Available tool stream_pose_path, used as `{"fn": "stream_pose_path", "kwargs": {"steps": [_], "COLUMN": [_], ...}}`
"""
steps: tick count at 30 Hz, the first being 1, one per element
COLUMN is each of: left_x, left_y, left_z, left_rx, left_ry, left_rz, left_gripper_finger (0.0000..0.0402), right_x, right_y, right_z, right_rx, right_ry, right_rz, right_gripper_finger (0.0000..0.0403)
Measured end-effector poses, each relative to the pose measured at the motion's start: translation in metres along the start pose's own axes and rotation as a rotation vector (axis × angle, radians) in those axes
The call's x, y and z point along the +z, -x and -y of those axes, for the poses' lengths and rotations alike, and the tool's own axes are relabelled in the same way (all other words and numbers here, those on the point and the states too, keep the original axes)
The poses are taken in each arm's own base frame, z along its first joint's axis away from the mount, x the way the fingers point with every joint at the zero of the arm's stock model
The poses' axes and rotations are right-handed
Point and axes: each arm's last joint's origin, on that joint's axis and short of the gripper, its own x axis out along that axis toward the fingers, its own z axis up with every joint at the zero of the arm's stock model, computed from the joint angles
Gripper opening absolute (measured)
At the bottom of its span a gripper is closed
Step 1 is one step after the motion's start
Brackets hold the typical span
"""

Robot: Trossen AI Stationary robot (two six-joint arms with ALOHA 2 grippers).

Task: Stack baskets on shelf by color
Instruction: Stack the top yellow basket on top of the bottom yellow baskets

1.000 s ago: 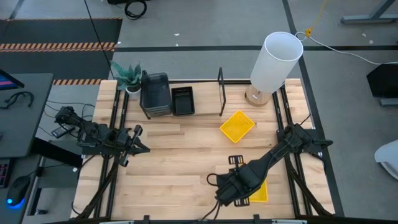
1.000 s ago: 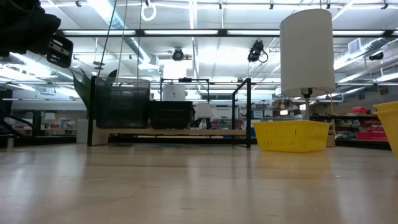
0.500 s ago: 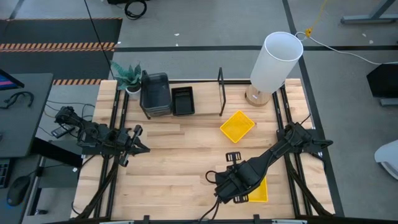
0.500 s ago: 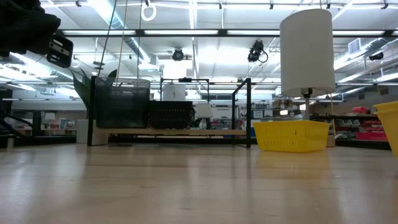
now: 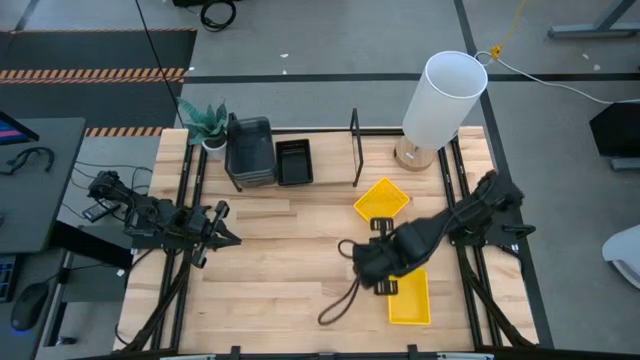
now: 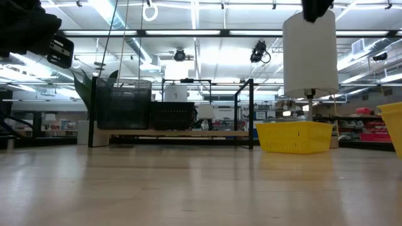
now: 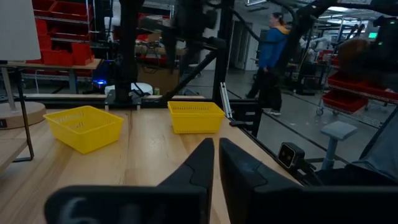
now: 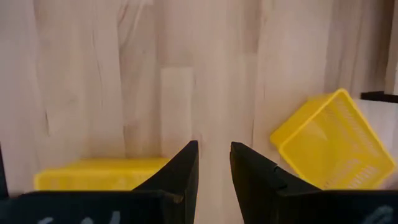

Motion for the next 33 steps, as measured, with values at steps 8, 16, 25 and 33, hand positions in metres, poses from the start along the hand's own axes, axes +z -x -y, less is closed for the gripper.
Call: {"fn": "stream_pose_path", "kwargs": {"steps": [8, 16, 25, 33], "left_x": [0.0, 0.005, 0.003, 0.002], "left_y": [0.0, 0.0, 0.005, 0.006], "left_z": [0.0, 0.0, -0.016, -0.017], "left_rx": [0.0, 0.006, 0.581, 0.634], "left_ry": [0.0, -0.002, 0.032, 0.034], "left_rz": [0.0, 0.053, 0.072, 0.073], "left_gripper_finger": [0.0026, 0.0035, 0.0023, 0.0032], "right_x": [-0.013, -0.013, -0.013, -0.014], "right_y": [-0.016, -0.038, -0.067, -0.091], "right_z": [0.034, 0.058, 0.089, 0.124], "right_rx": [0.103, 0.109, 0.039, 0.017], "right_ry": [-0.123, -0.218, -0.313, -0.386], "right_rz": [0.079, 0.08, 0.049, 0.04], "right_gripper_finger": [0.0097, 0.0097, 0.01, 0.0132]}}
